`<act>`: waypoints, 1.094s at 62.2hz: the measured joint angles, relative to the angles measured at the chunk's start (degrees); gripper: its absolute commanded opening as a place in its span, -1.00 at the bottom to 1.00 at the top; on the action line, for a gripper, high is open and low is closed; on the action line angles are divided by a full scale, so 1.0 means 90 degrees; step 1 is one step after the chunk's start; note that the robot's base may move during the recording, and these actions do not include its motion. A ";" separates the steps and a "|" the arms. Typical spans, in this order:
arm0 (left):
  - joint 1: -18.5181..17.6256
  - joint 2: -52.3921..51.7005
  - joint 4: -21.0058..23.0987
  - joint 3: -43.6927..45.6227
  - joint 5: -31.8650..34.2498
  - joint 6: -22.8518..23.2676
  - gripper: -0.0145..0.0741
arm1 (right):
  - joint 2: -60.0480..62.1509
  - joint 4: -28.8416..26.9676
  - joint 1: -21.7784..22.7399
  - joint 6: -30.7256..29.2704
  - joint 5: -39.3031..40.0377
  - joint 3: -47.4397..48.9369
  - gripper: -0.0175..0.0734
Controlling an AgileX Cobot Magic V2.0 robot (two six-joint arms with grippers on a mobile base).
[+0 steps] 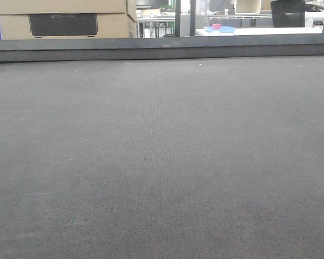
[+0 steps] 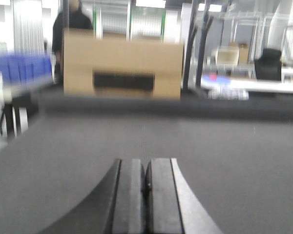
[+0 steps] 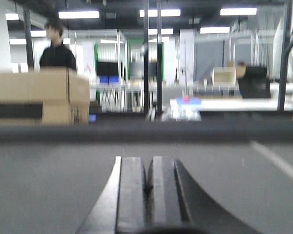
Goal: Grab block from conveyor and place in blue bin
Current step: 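Lower left gripper toward green block and right gripper toward blue cube, then close right gripper on the light-blue cube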
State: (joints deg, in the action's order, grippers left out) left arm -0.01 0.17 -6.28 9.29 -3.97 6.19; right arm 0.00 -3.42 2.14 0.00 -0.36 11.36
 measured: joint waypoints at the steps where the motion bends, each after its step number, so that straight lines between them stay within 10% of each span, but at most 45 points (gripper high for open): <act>1: 0.0009 0.0000 -0.0058 0.0173 -0.0025 -0.0010 -0.92 | 0.0000 0.0000 0.0000 0.0000 -0.0127 0.0145 -0.97; 23: 0.0009 0.2003 -0.0431 0.3054 -0.1619 -0.0010 -0.92 | -0.1832 0.0000 0.0000 0.0000 -0.2560 0.3398 -0.97; 48: 0.0009 0.6107 -0.0392 0.6659 -0.5784 -0.0010 -0.92 | -0.5365 -0.0015 0.0000 0.0000 -0.5581 0.5721 -0.97; 68: 0.0009 0.8240 -0.0379 0.7558 -0.6937 -0.0010 -0.92 | -0.7786 -0.0015 0.0000 0.0000 -0.7438 0.6473 -0.97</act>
State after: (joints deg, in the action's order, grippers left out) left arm 0.07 74.33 -9.70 77.31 -66.40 6.10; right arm -70.07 -3.56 2.14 0.00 -67.30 69.62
